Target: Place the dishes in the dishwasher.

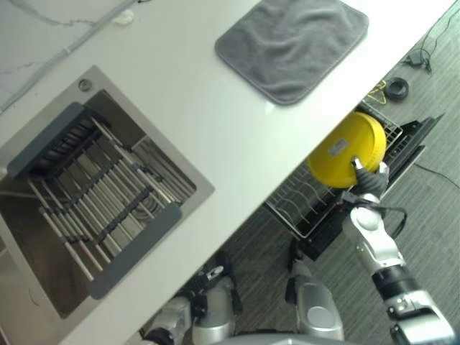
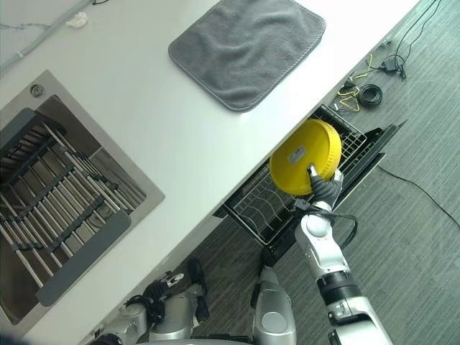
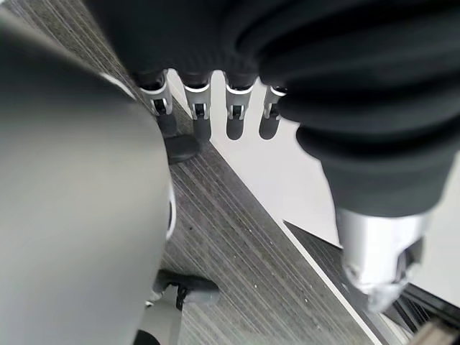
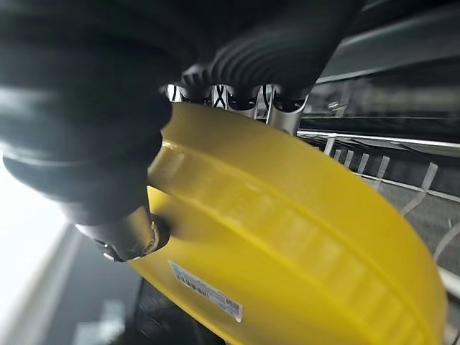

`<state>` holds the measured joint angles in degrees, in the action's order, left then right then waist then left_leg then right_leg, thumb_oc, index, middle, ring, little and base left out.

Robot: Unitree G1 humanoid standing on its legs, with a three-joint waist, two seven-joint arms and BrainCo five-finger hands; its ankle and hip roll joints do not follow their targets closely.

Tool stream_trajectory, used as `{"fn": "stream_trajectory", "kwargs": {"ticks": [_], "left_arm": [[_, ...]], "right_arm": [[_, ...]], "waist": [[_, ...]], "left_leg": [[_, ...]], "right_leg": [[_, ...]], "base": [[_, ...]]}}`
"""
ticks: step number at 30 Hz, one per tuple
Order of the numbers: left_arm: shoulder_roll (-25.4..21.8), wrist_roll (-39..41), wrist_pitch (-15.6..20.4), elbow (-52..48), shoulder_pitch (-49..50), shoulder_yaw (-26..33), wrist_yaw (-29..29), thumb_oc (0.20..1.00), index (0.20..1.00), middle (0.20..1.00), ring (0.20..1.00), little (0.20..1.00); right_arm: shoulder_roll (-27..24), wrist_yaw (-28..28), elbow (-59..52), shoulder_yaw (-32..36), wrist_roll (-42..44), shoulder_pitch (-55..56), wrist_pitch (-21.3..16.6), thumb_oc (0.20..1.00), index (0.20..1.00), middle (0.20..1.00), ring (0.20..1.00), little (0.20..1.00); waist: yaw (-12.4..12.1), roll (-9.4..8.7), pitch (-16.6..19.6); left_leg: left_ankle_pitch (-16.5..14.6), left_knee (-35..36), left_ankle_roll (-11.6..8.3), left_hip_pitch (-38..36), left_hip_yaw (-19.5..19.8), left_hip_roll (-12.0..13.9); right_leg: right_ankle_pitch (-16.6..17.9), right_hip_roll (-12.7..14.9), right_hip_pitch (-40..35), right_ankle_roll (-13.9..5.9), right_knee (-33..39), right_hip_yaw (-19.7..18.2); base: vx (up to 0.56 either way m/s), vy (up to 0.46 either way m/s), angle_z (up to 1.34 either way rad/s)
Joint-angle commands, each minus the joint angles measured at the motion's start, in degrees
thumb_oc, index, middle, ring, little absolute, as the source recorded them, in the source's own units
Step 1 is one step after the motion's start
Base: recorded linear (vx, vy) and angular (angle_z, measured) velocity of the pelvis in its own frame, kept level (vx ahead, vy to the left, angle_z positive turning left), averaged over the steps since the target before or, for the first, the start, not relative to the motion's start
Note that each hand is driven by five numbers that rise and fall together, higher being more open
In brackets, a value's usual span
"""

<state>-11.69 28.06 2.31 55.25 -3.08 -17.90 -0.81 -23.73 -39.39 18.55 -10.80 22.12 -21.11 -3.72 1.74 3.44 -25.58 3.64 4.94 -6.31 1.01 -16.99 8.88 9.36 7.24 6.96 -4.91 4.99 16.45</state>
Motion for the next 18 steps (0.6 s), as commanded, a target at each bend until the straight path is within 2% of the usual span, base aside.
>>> {"fn": "stream_trajectory", "kwargs": {"ticks": [1, 5, 8, 13, 18], "left_arm": [[-1.6, -1.6, -0.3, 2.4, -2.2, -2.2, -0.8, 1.0, 1.0, 1.0, 1.0, 1.0], [-2.2, -2.0, -0.8, 2.6, -3.7, -2.4, -1.3, 1.0, 1.0, 1.0, 1.0, 1.0], [-2.4, -2.5, -1.4, 2.7, -4.5, -2.6, -1.4, 1.0, 1.0, 1.0, 1.0, 1.0], [-3.0, -3.1, -1.4, 3.3, -5.4, -2.7, -2.2, 1.0, 1.0, 1.0, 1.0, 1.0], [-2.9, -3.2, -1.0, 3.6, -6.4, -3.0, -2.6, 1.0, 1.0, 1.0, 1.0, 1.0]], "right_arm": [[-0.5, -1.4, -1.7, -1.5, -7.7, -5.9, 2.4, 0.2, 0.2, 0.2, 0.2, 0.2], [-3.0, -0.6, 2.4, -3.9, -13.5, -11.4, 9.1, 0.2, 0.2, 0.2, 0.2, 0.2], [-4.1, 0.8, 4.8, -5.4, -14.5, -14.2, 11.8, 0.2, 0.2, 0.2, 0.2, 0.2], [-4.4, 3.7, 10.1, -9.5, -17.6, -18.3, 13.5, 0.2, 0.2, 0.2, 0.2, 0.2], [-3.7, 3.0, 13.1, -13.5, -27.1, -20.5, 12.7, 0.2, 0.2, 0.2, 0.2, 0.2]], "waist": [[-0.9, -1.05, 0.9], [-1.8, -0.85, 0.4], [-2.4, -0.74, 0.2], [-3.4, -0.42, -0.2], [-3.9, 0.03, -0.6]], "left_leg": [[1.9, -0.7, 0.31, 5.1, 3.1, -0.9], [2.0, -0.7, 0.21, 5.6, 3.4, -0.9], [2.1, -0.7, 0.17, 6.0, 3.7, -1.0], [2.4, -0.7, 0.09, 6.3, 3.9, -1.0], [2.6, -0.7, 0.11, 7.0, 4.2, -1.1]], "right_leg": [[-6.5, 1.1, 0.4, -0.85, -4.7, 0.0], [-6.4, 1.4, 0.9, -1.02, -5.1, 0.7], [-6.5, 1.6, 1.2, -1.15, -5.3, 1.0], [-6.4, 1.9, 1.6, -1.25, -5.7, 1.8], [-6.4, 2.2, 2.4, -1.33, -6.2, 1.9]], "base": [[-0.03, -0.002, 0.02], [-0.04, -0.009, 0.03], [-0.04, -0.012, 0.13], [-0.01, -0.004, 0.01], [-0.02, 0.006, 0.02]]}}
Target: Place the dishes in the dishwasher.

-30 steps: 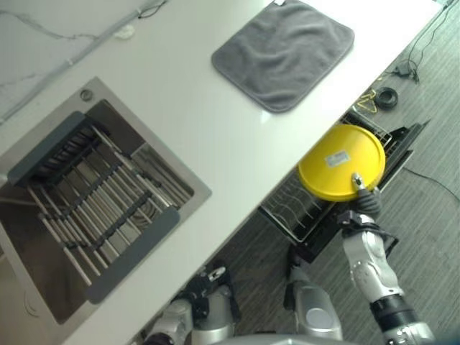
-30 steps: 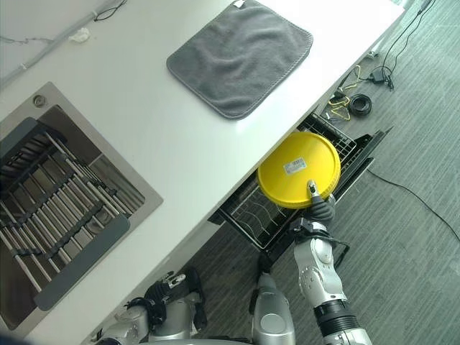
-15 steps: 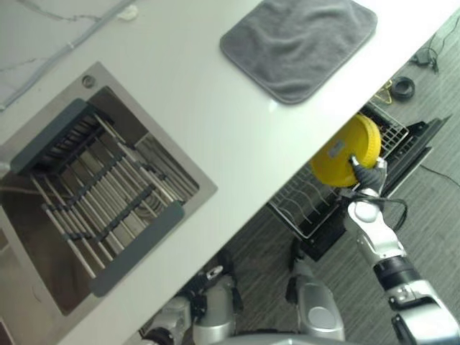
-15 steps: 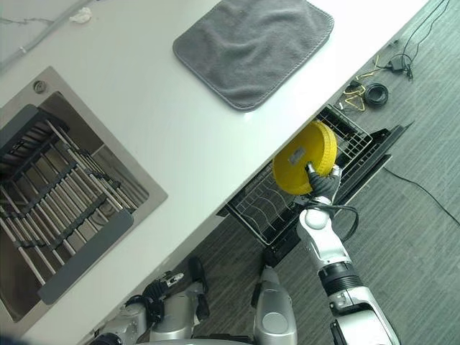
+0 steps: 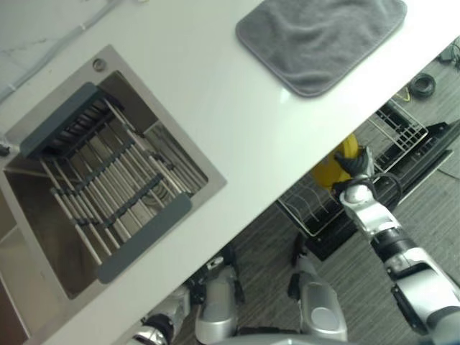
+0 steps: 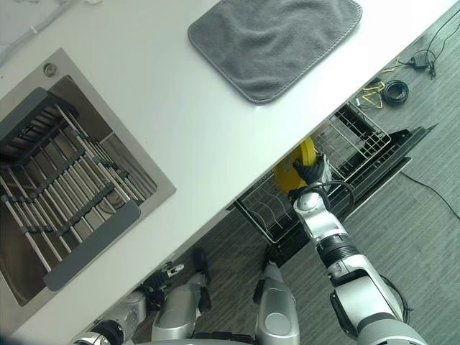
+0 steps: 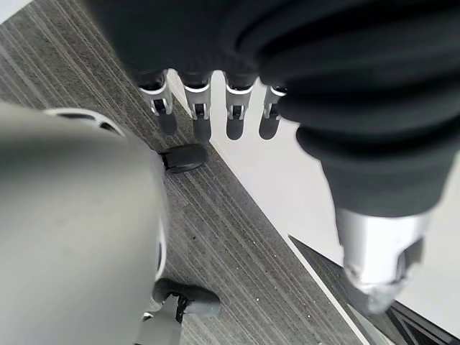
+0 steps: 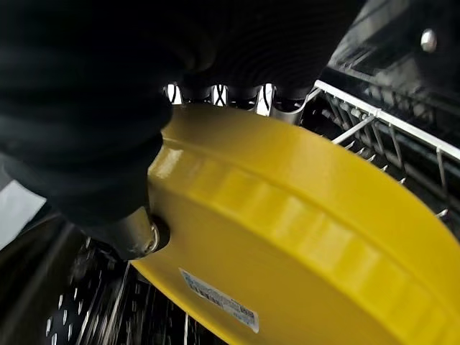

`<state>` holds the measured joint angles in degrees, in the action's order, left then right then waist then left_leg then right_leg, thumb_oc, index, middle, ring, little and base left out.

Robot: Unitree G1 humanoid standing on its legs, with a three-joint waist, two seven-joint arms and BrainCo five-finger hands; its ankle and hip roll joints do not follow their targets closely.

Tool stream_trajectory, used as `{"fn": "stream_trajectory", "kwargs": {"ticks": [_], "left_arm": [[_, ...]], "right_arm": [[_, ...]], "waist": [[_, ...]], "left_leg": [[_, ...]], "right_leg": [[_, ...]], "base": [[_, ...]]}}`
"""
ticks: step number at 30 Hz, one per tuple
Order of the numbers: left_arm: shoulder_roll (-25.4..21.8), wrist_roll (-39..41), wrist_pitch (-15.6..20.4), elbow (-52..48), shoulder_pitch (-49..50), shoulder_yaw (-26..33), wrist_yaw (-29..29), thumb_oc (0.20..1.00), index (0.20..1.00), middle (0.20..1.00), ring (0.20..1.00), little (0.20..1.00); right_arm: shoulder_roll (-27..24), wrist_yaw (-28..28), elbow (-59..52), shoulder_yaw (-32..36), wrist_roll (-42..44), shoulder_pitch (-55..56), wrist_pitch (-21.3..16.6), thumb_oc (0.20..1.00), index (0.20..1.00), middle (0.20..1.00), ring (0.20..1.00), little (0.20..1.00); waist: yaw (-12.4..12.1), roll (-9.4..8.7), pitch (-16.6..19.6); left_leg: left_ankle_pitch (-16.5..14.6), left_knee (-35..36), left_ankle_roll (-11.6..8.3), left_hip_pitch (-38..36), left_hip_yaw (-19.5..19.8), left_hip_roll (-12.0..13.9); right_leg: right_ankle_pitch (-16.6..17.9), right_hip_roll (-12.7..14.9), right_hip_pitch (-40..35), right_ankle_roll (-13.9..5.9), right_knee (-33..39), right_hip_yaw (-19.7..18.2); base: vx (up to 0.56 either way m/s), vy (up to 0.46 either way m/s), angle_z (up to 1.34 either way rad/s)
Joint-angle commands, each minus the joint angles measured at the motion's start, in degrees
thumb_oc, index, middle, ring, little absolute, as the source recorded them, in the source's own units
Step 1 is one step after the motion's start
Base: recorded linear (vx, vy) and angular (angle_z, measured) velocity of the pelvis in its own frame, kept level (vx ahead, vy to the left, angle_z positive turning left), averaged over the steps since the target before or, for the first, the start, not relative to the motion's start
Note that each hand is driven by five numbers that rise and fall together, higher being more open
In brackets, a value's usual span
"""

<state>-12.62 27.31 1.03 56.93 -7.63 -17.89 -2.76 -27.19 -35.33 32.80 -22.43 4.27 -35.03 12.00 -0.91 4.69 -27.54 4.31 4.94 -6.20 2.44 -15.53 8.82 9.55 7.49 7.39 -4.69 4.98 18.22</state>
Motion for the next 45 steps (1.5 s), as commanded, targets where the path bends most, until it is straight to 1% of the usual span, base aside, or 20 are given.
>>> {"fn": "stream_trajectory", "kwargs": {"ticks": [1, 4, 9, 10, 11, 15, 17, 20, 24, 26, 30, 33, 34, 35, 36, 38, 39, 40, 41, 45], "left_arm": [[-1.7, -2.3, 0.7, 2.1, -2.5, -3.4, -0.8, 1.0, 1.0, 1.0, 1.0, 1.0], [-1.9, -3.3, 1.1, 2.0, -3.9, -4.3, -1.8, 1.0, 1.0, 1.0, 1.0, 1.0], [-2.5, -5.0, 2.1, 2.5, -5.5, -6.2, -3.2, 1.0, 1.0, 1.0, 1.0, 1.0], [-2.6, -5.1, 2.2, 2.5, -6.0, -6.9, -3.4, 1.0, 1.0, 1.0, 1.0, 1.0], [-2.9, -5.3, 2.2, 2.4, -6.5, -7.7, -3.6, 1.0, 1.0, 1.0, 1.0, 1.0], [-3.3, -5.6, 2.2, 2.5, -7.4, -8.9, -3.7, 1.0, 1.0, 1.0, 1.0, 1.0], [-3.9, -5.2, 2.6, 2.8, -7.4, -9.1, -3.5, 1.0, 1.0, 1.0, 1.0, 1.0], [-4.3, -4.6, 1.7, 2.7, -8.4, -9.4, -3.3, 1.0, 1.0, 1.0, 1.0, 1.0], [-4.3, -3.9, 2.7, 4.2, -8.6, -9.9, -3.5, 1.0, 1.0, 1.0, 1.0, 1.0], [-4.0, -4.1, 3.1, 4.5, -8.4, -9.7, -3.6, 1.0, 1.0, 1.0, 1.0, 1.0], [-4.2, -3.8, 4.0, 4.4, -7.7, -9.8, -4.1, 1.0, 1.0, 1.0, 1.0, 1.0], [-4.4, -3.8, 3.8, 4.2, -7.5, -9.9, -4.2, 1.0, 1.0, 1.0, 1.0, 1.0], [-4.6, -3.9, 3.8, 4.0, -7.4, -9.9, -4.4, 1.0, 1.0, 1.0, 1.0, 1.0], [-4.7, -3.8, 3.9, 4.0, -7.3, -9.9, -4.5, 1.0, 1.0, 1.0, 1.0, 1.0], [-5.1, -3.8, 4.1, 3.8, -7.1, -9.9, -4.6, 1.0, 1.0, 1.0, 1.0, 1.0], [-5.6, -3.8, 3.5, 3.6, -7.2, -9.6, -4.6, 1.0, 1.0, 1.0, 1.0, 1.0], [-5.8, -4.6, 3.4, 3.8, -7.3, -9.2, -4.9, 1.0, 1.0, 1.0, 1.0, 1.0], [-6.1, -5.0, 4.1, 4.4, -7.3, -9.1, -5.4, 1.0, 1.0, 1.0, 1.0, 1.0], [-6.4, -5.5, 4.9, 5.2, -7.6, -8.9, -6.2, 1.0, 1.0, 1.0, 1.0, 1.0], [-6.4, -5.8, 5.1, 5.2, -7.8, -9.0, -5.9, 1.0, 1.0, 1.0, 1.0, 1.0]], "right_arm": [[-0.3, -2.0, -0.1, -3.8, -15.2, -8.0, -3.1, 0.2, 0.2, 0.2, 0.2, 0.2], [-1.0, -0.6, 3.4, -8.7, -24.2, -11.2, -3.9, 0.2, 0.2, 0.2, 0.2, 0.2], [-2.9, -1.4, 8.3, -14.0, -30.2, -14.0, -6.8, 0.2, 0.2, 0.2, 0.2, 0.2], [-3.4, -2.6, 9.3, -15.5, -32.3, -14.7, -7.5, 0.2, 0.2, 0.2, 0.2, 0.2], [-4.5, -4.6, 10.4, -17.7, -37.8, -16.1, -8.8, 0.2, 0.2, 0.2, 0.2, 0.2], [-6.9, -8.8, 11.7, -22.3, -44.6, -19.3, -9.5, 0.2, 0.2, 0.2, 0.2, 0.2], [-8.8, -14.4, 12.6, -26.0, -47.7, -21.4, -8.4, 0.2, 0.2, 0.2, 0.2, 0.2], [-9.7, -18.5, 12.8, -27.2, -48.9, -21.6, -7.9, 0.2, 0.2, 0.2, 0.2, 0.2], [-9.5, -27.5, 15.8, -28.0, -52.8, -23.2, -7.8, 0.2, 0.2, 0.2, 0.2, 0.2], [-9.2, -28.6, 15.7, -28.2, -54.2, -22.7, -8.0, 0.2, 0.2, 0.2, 0.2, 0.2], [-9.3, -34.3, 15.5, -29.1, -56.0, -22.7, -7.3, 0.2, 0.2, 0.2, 0.2, 0.2], [-9.6, -35.6, 15.1, -29.3, -57.7, -23.3, -6.9, 0.2, 0.2, 0.2, 0.2, 0.2], [-10.4, -36.1, 14.4, -29.8, -61.3, -24.1, -3.8, 0.2, 0.2, 0.2, 0.2, 0.2], [-11.0, -36.3, 14.4, -30.2, -62.7, -24.7, -3.3, 0.2, 0.2, 0.2, 0.2, 0.2], [-11.8, -36.4, 14.6, -30.8, -66.7, -25.5, -3.8, 0.2, 0.2, 0.2, 0.2, 0.2], [-12.3, -34.8, 16.4, -32.1, -70.2, -26.5, -16.8, 0.2, 0.2, 0.2, 0.2, 0.2], [-12.0, -34.6, 17.8, -33.4, -73.0, -25.7, -21.2, 0.2, 0.2, 0.2, 0.2, 0.2], [-11.8, -35.8, 20.7, -34.0, -73.9, -25.9, -23.2, 0.2, 0.2, 0.2, 0.2, 0.2], [-11.2, -37.8, 23.7, -34.5, -79.5, -25.9, -24.1, 0.2, 0.2, 0.2, 0.2, 0.2], [-10.6, -37.0, 24.3, -34.9, -80.7, -26.0, -21.7, 0.2, 0.2, 0.2, 0.2, 0.2]], "waist": [[-1.4, -0.96, 1.2], [-2.3, -0.31, 0.8], [-3.1, 0.12, 0.4], [-3.3, 0.25, 0.1], [-3.6, 0.43, -0.1], [-4.3, 0.52, -0.1], [-4.8, 0.56, -0.2], [-4.7, 0.69, -0.6], [-5.0, 1.42, -0.4], [-5.0, 1.55, -0.4], [-5.3, 1.95, -0.7], [-5.4, 2.11, -0.8], [-5.7, 2.2, -0.9], [-5.8, 2.19, -0.9], [-6.1, 2.17, -1.0], [-6.6, 2.11, -0.9], [-6.9, 2.11, -1.0], [-7.3, 2.13, -1.1], [-7.8, 2.34, -1.2], [-8.0, 2.38, -1.5]], "left_leg": [[1.9, -0.7, 0.02, 5.9, 2.9, -1.2], [2.1, -0.6, 0.16, 6.8, 3.5, -1.5], [2.3, -0.5, 0.28, 7.6, 4.1, -1.7], [2.2, -0.4, 0.34, 7.7, 4.3, -1.8], [2.2, -0.4, 0.43, 8.0, 4.6, -2.0], [2.4, -0.3, 0.53, 8.7, 5.0, -2.2], [2.7, -0.2, 0.4, 9.2, 5.3, -2.1], [2.7, -0.3, 0.51, 9.3, 5.5, -2.2], [2.7, -0.2, 0.7, 10.2, 6.1, -2.7], [2.7, -0.1, 0.71, 10.3, 6.0, -2.8], [2.8, 0.0, 0.69, 10.7, 5.6, -2.8], [2.9, -0.1, 0.69, 10.8, 5.7, -2.9], [2.9, -0.2, 0.74, 10.9, 5.9, -3.0], [2.9, -0.3, 0.73, 11.0, 6.0, -2.9], [2.9, -0.3, 0.79, 11.1, 6.0, -3.0], [3.0, -0.4, 0.72, 11.3, 6.3, -3.0], [3.0, -0.3, 0.78, 11.3, 6.2, -3.0], [2.9, -0.2, 0.93, 11.4, 6.4, -3.1], [3.1, -0.2, 1.07, 11.9, 6.5, -3.2], [3.3, -0.1, 1.19, 12.2, 6.6, -3.2]], "right_leg": [[-6.5, 2.1, 2.4, -1.67, -6.5, 0.4], [-6.4, 2.6, 3.3, -2.01, -7.0, 1.0], [-6.1, 3.2, 4.1, -2.54, -7.3, 1.8], [-6.1, 3.3, 4.2, -2.7, -7.5, 1.9], [-6.0, 3.5, 4.5, -2.91, -7.7, 2.1], [-5.5, 3.7, 5.1, -3.33, -7.6, 2.6], [-5.3, 3.8, 5.5, -3.79, -7.6, 2.9], [-5.4, 3.9, 5.8, -3.96, -8.0, 2.6], [-5.3, 4.2, 6.7, -4.1, -8.0, 2.7], [-5.2, 4.4, 6.8, -4.19, -7.9, 2.8], [-4.8, 4.8, 7.2, -4.43, -7.8, 3.2], [-4.8, 4.8, 7.5, -4.42, -8.0, 3.1], [-5.0, 4.8, 7.5, -4.36, -8.3, 3.2], [-5.0, 4.9, 7.6, -4.44, -8.4, 3.3], [-5.0, 4.9, 7.7, -4.46, -8.5, 3.4], [-5.2, 4.9, 7.6, -4.52, -8.5, 3.6], [-5.1, 5.0, 7.5, -4.58, -8.3, 3.7], [-5.1, 5.1, 7.5, -4.6, -8.3, 3.9], [-5.0, 5.3, 7.9, -4.72, -8.5, 4.3], [-4.6, 5.6, 8.2, -4.91, -8.5, 4.4]], "base": [[-0.05, 0.021, 0.06], [-0.07, 0.008, 0.11], [-0.04, -0.021, 0.06], [-0.06, -0.03, 0.09], [-0.05, -0.025, 0.12], [-0.03, -0.031, 0.05], [-0.04, -0.025, 0.11], [-0.02, -0.006, 0.07], [-0.02, 0.008, 0.07], [0.0, 0.0, 0.0], [0.0, 0.0, 0.0], [0.0, 0.0, 0.0], [0.0, 0.0, 0.0], [0.02, -0.037, 0.0], [0.02, -0.036, 0.0], [0.03, -0.037, 0.01], [0.02, -0.053, 0.01], [0.0, -0.06, 0.01], [-0.01, -0.045, 0.04], [-0.01, -0.012, 0.07]]}}
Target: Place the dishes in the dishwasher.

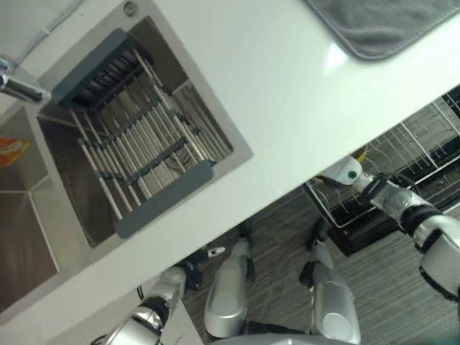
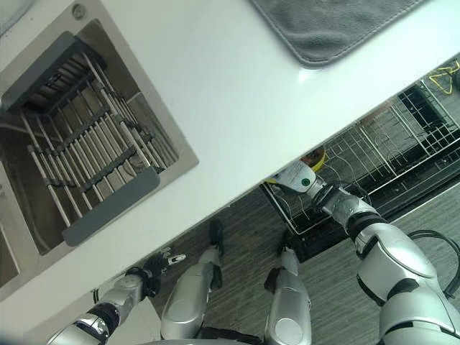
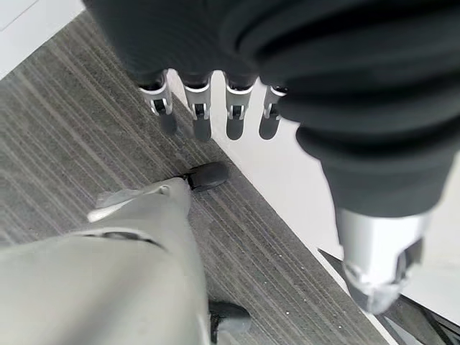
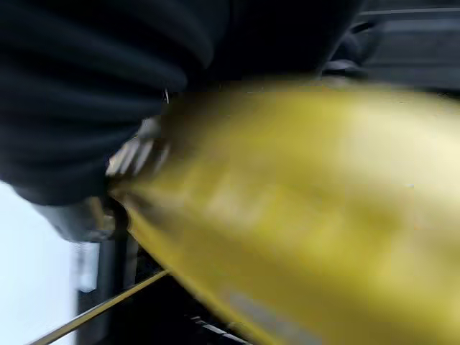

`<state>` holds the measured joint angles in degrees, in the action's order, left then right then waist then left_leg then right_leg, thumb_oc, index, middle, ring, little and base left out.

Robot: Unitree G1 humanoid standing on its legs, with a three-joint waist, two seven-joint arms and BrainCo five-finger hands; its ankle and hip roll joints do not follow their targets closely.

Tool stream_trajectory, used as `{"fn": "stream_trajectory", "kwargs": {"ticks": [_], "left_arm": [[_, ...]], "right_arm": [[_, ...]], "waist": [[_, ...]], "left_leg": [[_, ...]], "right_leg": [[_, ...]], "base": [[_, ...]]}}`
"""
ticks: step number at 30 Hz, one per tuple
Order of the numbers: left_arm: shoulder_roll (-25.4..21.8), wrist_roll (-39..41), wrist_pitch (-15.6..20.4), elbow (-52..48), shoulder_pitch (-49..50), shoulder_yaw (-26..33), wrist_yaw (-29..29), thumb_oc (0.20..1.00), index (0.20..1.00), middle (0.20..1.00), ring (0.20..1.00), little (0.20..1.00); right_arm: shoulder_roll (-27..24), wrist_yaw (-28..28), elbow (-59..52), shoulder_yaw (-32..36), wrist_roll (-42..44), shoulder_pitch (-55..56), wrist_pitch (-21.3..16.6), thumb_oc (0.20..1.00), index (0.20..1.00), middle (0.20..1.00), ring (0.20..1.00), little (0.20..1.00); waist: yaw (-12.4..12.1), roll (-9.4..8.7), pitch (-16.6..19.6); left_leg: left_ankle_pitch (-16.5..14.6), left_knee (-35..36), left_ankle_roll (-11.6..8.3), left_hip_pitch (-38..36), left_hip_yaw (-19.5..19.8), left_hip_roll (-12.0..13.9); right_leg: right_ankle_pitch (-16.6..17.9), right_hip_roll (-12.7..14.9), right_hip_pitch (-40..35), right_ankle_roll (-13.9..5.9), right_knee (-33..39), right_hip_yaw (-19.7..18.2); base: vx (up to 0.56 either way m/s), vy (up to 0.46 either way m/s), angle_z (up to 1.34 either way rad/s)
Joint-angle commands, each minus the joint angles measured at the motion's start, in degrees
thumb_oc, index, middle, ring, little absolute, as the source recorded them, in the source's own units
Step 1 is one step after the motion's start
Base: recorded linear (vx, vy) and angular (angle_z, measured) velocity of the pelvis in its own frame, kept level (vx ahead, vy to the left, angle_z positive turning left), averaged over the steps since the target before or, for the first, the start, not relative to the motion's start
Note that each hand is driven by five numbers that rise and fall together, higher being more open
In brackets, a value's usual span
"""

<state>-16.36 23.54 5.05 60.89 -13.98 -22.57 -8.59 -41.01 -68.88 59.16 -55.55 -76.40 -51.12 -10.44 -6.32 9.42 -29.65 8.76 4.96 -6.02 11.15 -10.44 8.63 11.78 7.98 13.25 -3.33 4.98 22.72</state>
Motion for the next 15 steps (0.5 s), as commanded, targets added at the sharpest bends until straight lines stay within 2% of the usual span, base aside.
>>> {"fn": "stream_trajectory", "kwargs": {"ticks": [1, 6, 9, 11, 12, 15], "left_arm": [[-2.6, -1.7, 1.2, 1.1, -1.5, -4.4, 0.2, 1.0, 1.0, 1.0, 1.0, 1.0], [-2.2, -0.7, 0.7, 0.8, -2.1, -4.8, 0.9, 1.0, 1.0, 1.0, 1.0, 1.0], [-2.0, -0.3, 0.4, 0.5, -2.1, -5.0, 1.3, 1.0, 1.0, 1.0, 1.0, 1.0], [-1.9, -0.2, 0.5, 0.4, -2.1, -5.1, 1.5, 1.0, 1.0, 1.0, 1.0, 1.0], [-1.8, 0.1, 0.8, 0.4, -2.0, -5.3, 1.7, 1.0, 1.0, 1.0, 1.0, 1.0], [-1.8, 0.8, 1.2, 0.3, -2.0, -5.6, 1.9, 1.0, 1.0, 1.0, 1.0, 1.0]], "right_arm": [[3.3, -3.5, -2.5, -1.6, 1.2, -9.5, 2.5, 0.2, 0.2, 0.2, 0.2, 0.2], [3.1, -2.8, -3.1, -0.2, 5.4, -9.8, 3.0, 0.2, 0.2, 0.2, 0.2, 0.2], [3.1, -0.9, -3.5, 0.2, 8.5, -10.1, 5.1, 0.2, 0.2, 0.2, 0.2, 0.2], [2.9, -0.5, -3.5, 0.5, 10.1, -10.2, 7.6, 0.2, 0.2, 0.2, 0.2, 0.2], [2.6, -1.7, -3.3, 0.7, 11.1, -10.5, 10.3, 0.2, 0.2, 0.2, 0.2, 0.2], [1.9, -4.5, -3.0, 2.0, 11.2, -11.7, 14.8, 0.2, 0.2, 0.2, 0.2, 0.2]], "waist": [[-2.5, -2.28, 0.4], [-2.0, -1.89, -0.1], [-1.8, -1.74, -0.1], [-1.7, -1.65, -0.1], [-1.5, -1.49, -0.1], [-1.3, -1.17, -0.1]], "left_leg": [[-1.0, -0.1, 1.05, 3.8, 1.4, -3.1], [-0.7, 0.0, 1.07, 4.4, 1.3, -3.4], [-0.6, 0.0, 1.06, 4.8, 1.4, -3.5], [-0.5, 0.0, 1.07, 5.2, 1.2, -3.5], [-0.4, 0.0, 1.12, 5.6, 1.2, -3.6], [-0.2, 0.0, 1.03, 6.0, 1.1, -3.6]], "right_leg": [[-6.6, 5.1, 2.6, -6.35, -8.5, -0.2], [-6.1, 5.5, 3.6, -6.64, -8.5, -0.5], [-5.9, 5.7, 4.1, -6.72, -8.6, -0.6], [-5.8, 5.8, 4.6, -6.8, -8.7, -0.7], [-5.7, 5.9, 5.1, -6.83, -8.8, -0.9], [-5.5, 6.1, 5.8, -6.92, -8.9, -1.0]], "base": [[0.0, 0.0, 0.0], [0.0, 0.0, 0.0], [0.0, 0.0, 0.0], [0.0, 0.0, 0.0], [0.0, 0.0, 0.0], [-0.01, 0.021, -0.01]]}}
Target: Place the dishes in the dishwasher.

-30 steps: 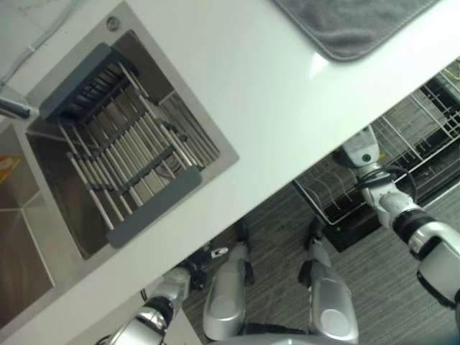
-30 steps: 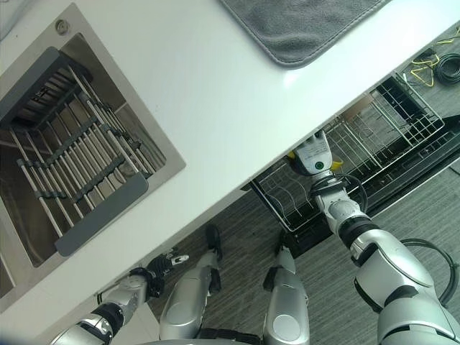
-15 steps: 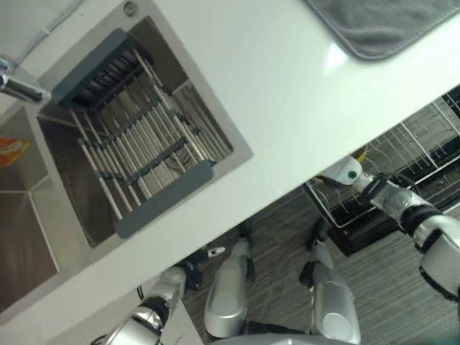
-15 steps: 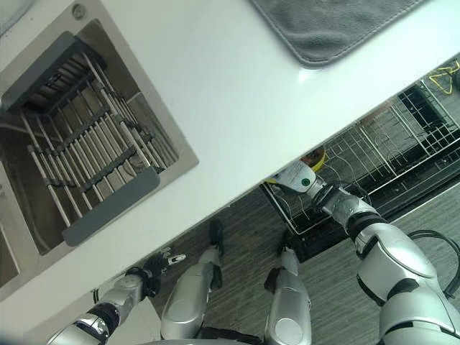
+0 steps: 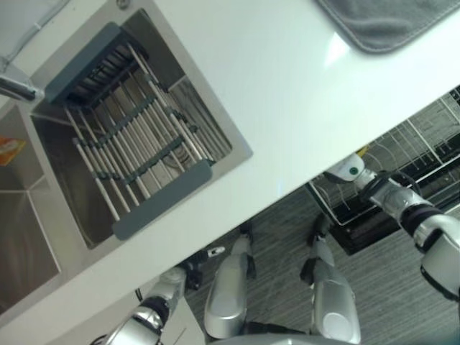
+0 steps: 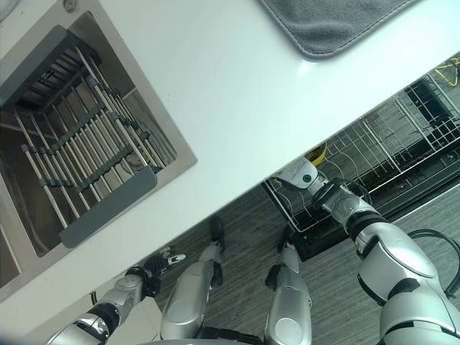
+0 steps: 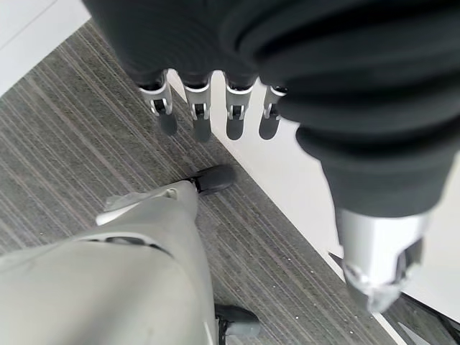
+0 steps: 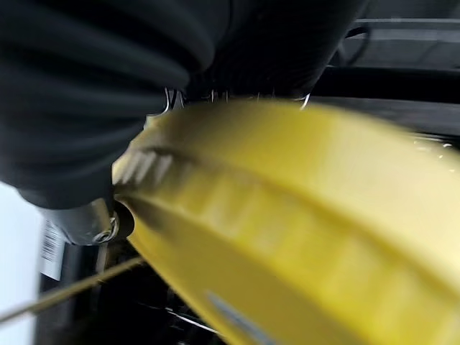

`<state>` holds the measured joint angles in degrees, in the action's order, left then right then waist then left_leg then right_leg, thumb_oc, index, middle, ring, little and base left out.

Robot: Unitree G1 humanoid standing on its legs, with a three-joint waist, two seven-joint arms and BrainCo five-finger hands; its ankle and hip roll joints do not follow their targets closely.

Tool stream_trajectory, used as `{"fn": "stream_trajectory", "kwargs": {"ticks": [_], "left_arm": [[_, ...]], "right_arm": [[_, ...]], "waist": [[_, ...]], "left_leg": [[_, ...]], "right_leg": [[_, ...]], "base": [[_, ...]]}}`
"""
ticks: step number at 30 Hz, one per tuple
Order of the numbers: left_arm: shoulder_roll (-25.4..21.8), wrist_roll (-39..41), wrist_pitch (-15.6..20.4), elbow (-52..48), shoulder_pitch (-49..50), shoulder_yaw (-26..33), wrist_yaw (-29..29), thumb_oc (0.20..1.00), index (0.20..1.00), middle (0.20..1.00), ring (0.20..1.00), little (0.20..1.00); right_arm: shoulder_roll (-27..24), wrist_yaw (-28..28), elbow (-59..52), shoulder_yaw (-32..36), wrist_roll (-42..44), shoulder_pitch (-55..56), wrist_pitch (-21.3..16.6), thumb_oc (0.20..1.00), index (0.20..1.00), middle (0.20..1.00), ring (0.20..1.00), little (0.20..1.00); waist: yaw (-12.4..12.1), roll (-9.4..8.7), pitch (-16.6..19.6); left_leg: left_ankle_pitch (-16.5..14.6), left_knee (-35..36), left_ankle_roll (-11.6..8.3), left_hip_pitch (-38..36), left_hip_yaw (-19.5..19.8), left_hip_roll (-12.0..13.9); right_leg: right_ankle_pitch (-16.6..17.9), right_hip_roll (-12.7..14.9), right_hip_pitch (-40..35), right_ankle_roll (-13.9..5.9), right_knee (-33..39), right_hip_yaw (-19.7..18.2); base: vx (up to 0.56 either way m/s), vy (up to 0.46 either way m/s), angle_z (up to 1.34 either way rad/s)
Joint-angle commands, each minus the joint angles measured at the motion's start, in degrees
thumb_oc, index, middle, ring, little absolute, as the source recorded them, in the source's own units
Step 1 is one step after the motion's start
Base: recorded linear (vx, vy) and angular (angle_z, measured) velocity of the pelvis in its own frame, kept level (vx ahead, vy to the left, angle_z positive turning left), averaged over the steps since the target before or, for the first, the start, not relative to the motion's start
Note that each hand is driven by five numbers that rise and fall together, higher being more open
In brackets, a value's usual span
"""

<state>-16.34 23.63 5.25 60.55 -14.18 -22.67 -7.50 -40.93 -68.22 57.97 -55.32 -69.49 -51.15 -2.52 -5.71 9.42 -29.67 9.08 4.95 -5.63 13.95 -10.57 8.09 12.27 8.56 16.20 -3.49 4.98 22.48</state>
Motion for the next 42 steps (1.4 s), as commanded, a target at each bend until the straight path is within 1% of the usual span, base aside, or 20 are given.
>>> {"fn": "stream_trajectory", "kwargs": {"ticks": [1, 4, 6, 8, 10, 14, 16, 20, 22, 24, 25, 26, 27, 29, 30, 37, 42], "left_arm": [[-1.7, 1.1, 1.0, 0.4, -1.9, -5.7, 1.1, 1.0, 1.0, 1.0, 1.0, 1.0], [-1.7, 2.0, 0.9, -0.1, -1.8, -5.9, 1.5, 1.0, 1.0, 1.0, 1.0, 1.0], [-1.7, 2.3, 0.8, -0.2, -1.8, -6.1, 1.7, 1.0, 1.0, 1.0, 1.0, 1.0], [-1.6, 2.4, 0.8, -0.2, -1.6, -6.4, 1.5, 1.0, 1.0, 1.0, 1.0, 1.0], [-1.5, 2.6, 0.9, -0.4, -1.3, -6.5, 1.3, 1.0, 1.0, 1.0, 1.0, 1.0], [-1.0, 2.8, 1.2, -0.8, -1.0, -6.8, 1.2, 1.0, 1.0, 1.0, 1.0, 1.0], [-0.8, 3.1, 1.3, -1.0, -1.1, -6.9, 1.3, 1.0, 1.0, 1.0, 1.0, 1.0], [-0.5, 3.5, 1.8, -0.8, -1.1, -6.8, 1.5, 1.0, 1.0, 1.0, 1.0, 1.0], [-0.5, 3.6, 1.8, -0.8, -1.1, -6.7, 1.6, 1.0, 1.0, 1.0, 1.0, 1.0], [-0.4, 3.3, 2.0, -0.5, -1.1, -6.4, 1.6, 1.0, 1.0, 1.0, 1.0, 1.0], [-0.2, 3.2, 2.0, -0.5, -1.2, -6.4, 1.6, 1.0, 1.0, 1.0, 1.0, 1.0], [-0.2, 3.1, 1.9, -0.5, -1.2, -6.4, 1.6, 1.0, 1.0, 1.0, 1.0, 1.0], [-0.2, 3.0, 1.9, -0.6, -1.3, -6.2, 1.6, 1.0, 1.0, 1.0, 1.0, 1.0], [-0.1, 2.6, 2.2, -0.3, -1.1, -6.0, 1.4, 1.0, 1.0, 1.0, 1.0, 1.0], [0.1, 2.7, 2.3, -0.3, -1.0, -6.1, 1.4, 1.0, 1.0, 1.0, 1.0, 1.0], [1.0, 2.3, 2.3, 0.1, -1.3, -6.2, 1.7, 1.0, 1.0, 1.0, 1.0, 1.0], [1.2, 2.2, 2.0, 0.3, -1.6, -6.3, 1.9, 1.0, 1.0, 1.0, 1.0, 1.0]], "right_arm": [[1.6, -5.9, -2.0, 2.1, 4.6, -12.1, 8.4, 0.2, 0.2, 0.2, 0.2, 0.2], [0.4, -8.3, -2.9, 3.3, 5.9, -13.1, 13.0, 0.2, 0.2, 0.2, 0.2, 0.2], [0.0, -9.3, -3.2, 3.8, 6.4, -13.8, 13.9, 0.2, 0.2, 0.2, 0.2, 0.2], [-0.4, -11.2, -3.9, 5.0, 8.8, -14.6, 16.0, 0.2, 0.2, 0.2, 0.2, 0.2], [-0.7, -11.8, -4.3, 5.7, 10.4, -14.9, 16.8, 0.2, 0.2, 0.2, 0.2, 0.2], [-0.9, -10.5, -4.5, 6.8, 12.7, -14.4, 16.6, 0.2, 0.2, 0.2, 0.2, 0.2], [-1.0, -8.7, -4.3, 7.1, 16.9, -13.7, 17.2, 0.2, 0.2, 0.2, 0.2, 0.2], [-0.8, -4.9, -2.9, 7.7, 23.7, -11.7, 16.2, 0.2, 0.2, 0.2, 0.2, 0.2], [-0.5, -3.4, -1.6, 8.6, 25.1, -10.6, 13.6, 0.2, 0.2, 0.2, 0.2, 0.2], [0.0, -1.7, -0.8, 8.9, 27.7, -10.3, 10.0, 0.2, 0.2, 0.2, 0.2, 0.2], [0.6, 0.7, -0.4, 9.2, 28.2, -10.4, 6.8, 0.288, 0.288, 0.288, 0.288, 0.288], [0.7, 1.5, -0.4, 9.3, 28.3, -10.4, 6.5, 0.407, 0.407, 0.407, 0.407, 0.407], [1.1, 4.3, -0.3, 9.3, 30.3, -10.4, 6.3, 1.0, 1.0, 1.0, 1.0, 1.0], [2.5, 5.4, 0.8, 10.2, 35.8, -9.5, 4.4, 1.0, 1.0, 1.0, 1.0, 1.0], [3.4, 6.4, 1.4, 11.0, 37.5, -9.2, 4.4, 1.0, 1.0, 1.0, 1.0, 1.0], [5.7, 7.1, 2.0, 13.0, 34.5, -8.9, 4.6, 1.0, 1.0, 1.0, 1.0, 1.0], [6.0, 7.1, 2.2, 13.0, 35.4, -8.6, 4.9, 1.0, 1.0, 1.0, 1.0, 1.0]], "waist": [[-1.8, -1.04, -0.1], [-1.4, -0.68, -0.1], [-1.3, -0.55, -0.1], [-1.2, -0.23, -0.1], [-1.2, -0.13, -0.1], [-1.0, 0.16, -0.1], [-0.8, 0.3, -0.1], [-0.5, 0.46, -0.1], [-0.4, 0.58, -0.1], [-0.5, 0.67, -0.1], [-0.5, 0.73, -0.1], [-0.5, 0.73, -0.1], [-0.5, 0.75, -0.1], [-0.6, 0.77, -0.1], [-0.6, 0.91, -0.1], [-0.6, 1.56, -0.1], [-0.6, 1.75, -0.1]], "left_leg": [[-0.5, 0.0, 0.61, 3.5, 1.2, -3.1], [-0.3, 0.0, 0.6, 4.2, 1.2, -3.3], [-0.3, 0.0, 0.56, 4.4, 1.2, -3.4], [-0.2, 0.0, 0.46, 4.8, 1.3, -3.5], [-0.2, 0.0, 0.42, 5.0, 1.2, -3.5], [-0.1, -0.1, 0.43, 5.4, 1.0, -3.5], [-0.1, 0.0, 0.41, 5.6, 0.9, -3.5], [-0.2, -0.1, 0.41, 5.9, 0.8, -3.5], [-0.2, 0.0, 0.42, 5.9, 0.7, -3.5], [-0.3, -0.1, 0.4, 6.0, 0.6, -3.5], [-0.2, -0.1, 0.35, 6.1, 0.6, -3.5], [-0.2, -0.1, 0.34, 6.2, 0.6, -3.5], [-0.2, -0.1, 0.33, 6.3, 0.6, -3.5], [-0.3, -0.2, 0.27, 6.3, 0.5, -3.4], [-0.2, -0.2, 0.25, 6.4, 0.4, -3.4], [-0.1, -0.3, 0.34, 6.3, 0.4, -3.6], [-0.1, -0.4, 0.33, 6.0, 0.4, -3.7]], "right_leg": [[-5.9, 5.6, 3.1, -6.78, -8.8, -0.9], [-5.8, 5.7, 4.1, -6.8, -9.1, -1.4], [-5.8, 5.7, 4.4, -6.77, -9.2, -1.5], [-5.8, 5.7, 4.9, -6.74, -9.3, -1.8], [-5.8, 5.8, 5.1, -6.76, -9.3, -1.8], [-5.8, 5.9, 5.7, -6.73, -9.4, -1.9], [-5.8, 5.9, 5.9, -6.68, -9.2, -2.0], [-5.8, 6.0, 6.3, -6.65, -9.3, -2.2], [-5.7, 6.1, 6.3, -6.67, -9.2, -2.2], [-5.7, 6.3, 6.4, -6.7, -9.3, -2.1], [-5.7, 6.4, 6.6, -6.71, -9.3, -2.1], [-5.7, 6.4, 6.6, -6.71, -9.3, -2.1], [-5.7, 6.4, 6.7, -6.7, -9.4, -2.0], [-5.7, 6.4, 6.8, -6.67, -9.5, -2.0], [-5.7, 6.5, 7.0, -6.63, -9.7, -2.1], [-5.8, 6.7, 7.1, -6.48, -10.1, -2.3], [-5.8, 6.7, 7.0, -6.5, -10.3, -2.4]], "base": [[0.0, 0.0, 0.0], [-0.01, 0.037, -0.02], [0.0, 0.027, -0.07], [0.01, 0.033, -0.07], [0.0, 0.011, -0.02], [0.0, 0.005, -0.01], [0.0, 0.0, 0.0], [0.0, 0.0, 0.0], [0.0, 0.0, 0.0], [0.0, 0.0, 0.0], [0.0, 0.0, 0.0], [0.0, 0.0, 0.0], [0.0, 0.0, 0.0], [0.0, 0.0, 0.0], [0.0, 0.0, 0.0], [0.0, 0.0, 0.0], [0.0, 0.001, 0.01]]}}
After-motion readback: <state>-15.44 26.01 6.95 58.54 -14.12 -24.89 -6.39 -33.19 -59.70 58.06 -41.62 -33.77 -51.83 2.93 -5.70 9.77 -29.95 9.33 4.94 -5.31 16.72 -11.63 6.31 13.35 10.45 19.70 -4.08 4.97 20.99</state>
